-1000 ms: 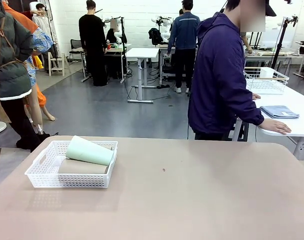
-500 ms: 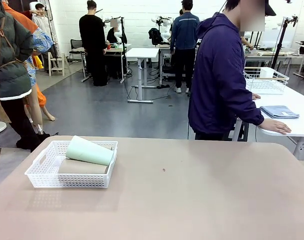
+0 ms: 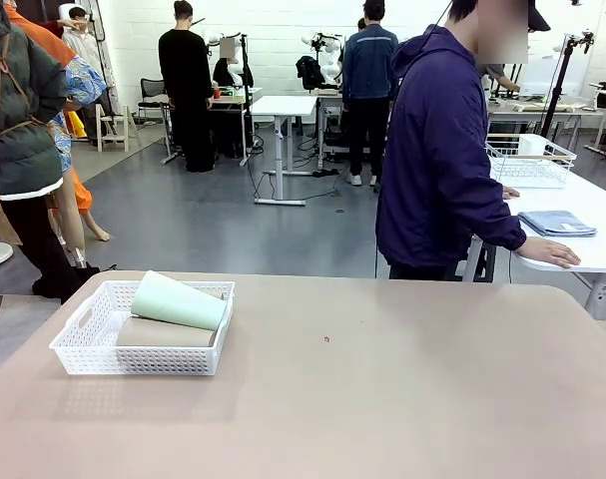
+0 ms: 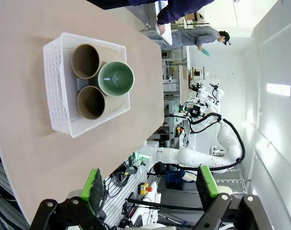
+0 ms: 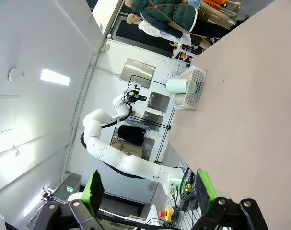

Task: Clean and organize the cups into the basket.
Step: Move the Organizing basket back to the left side of the table.

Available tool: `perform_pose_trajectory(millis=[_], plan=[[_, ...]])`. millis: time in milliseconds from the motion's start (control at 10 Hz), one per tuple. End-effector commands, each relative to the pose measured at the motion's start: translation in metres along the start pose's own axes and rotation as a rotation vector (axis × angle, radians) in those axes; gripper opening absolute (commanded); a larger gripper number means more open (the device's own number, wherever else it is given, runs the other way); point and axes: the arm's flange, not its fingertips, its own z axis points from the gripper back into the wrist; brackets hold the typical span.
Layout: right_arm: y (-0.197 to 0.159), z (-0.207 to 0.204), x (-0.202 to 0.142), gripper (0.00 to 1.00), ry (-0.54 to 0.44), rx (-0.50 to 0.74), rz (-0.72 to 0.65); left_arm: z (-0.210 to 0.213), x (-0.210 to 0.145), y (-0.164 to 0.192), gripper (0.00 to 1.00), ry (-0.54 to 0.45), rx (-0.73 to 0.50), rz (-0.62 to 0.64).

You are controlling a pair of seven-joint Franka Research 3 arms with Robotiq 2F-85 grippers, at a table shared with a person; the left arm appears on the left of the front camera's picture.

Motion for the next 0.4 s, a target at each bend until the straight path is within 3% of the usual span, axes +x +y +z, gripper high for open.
perform_pose_trajectory(millis=[0, 300], plan=[[-0.0017, -0.0016, -0.0008, 1.0, -0.01, 0.011, 0.014, -0.0003, -0.0002, -0.0003, 1.0, -0.007, 0.008, 0.012], [-0.0017, -0.0016, -0.0008, 1.0, -0.01, 0.011, 0.014, -0.0003, -0.0002, -0.0003, 1.0, -0.007, 0.008, 0.012]])
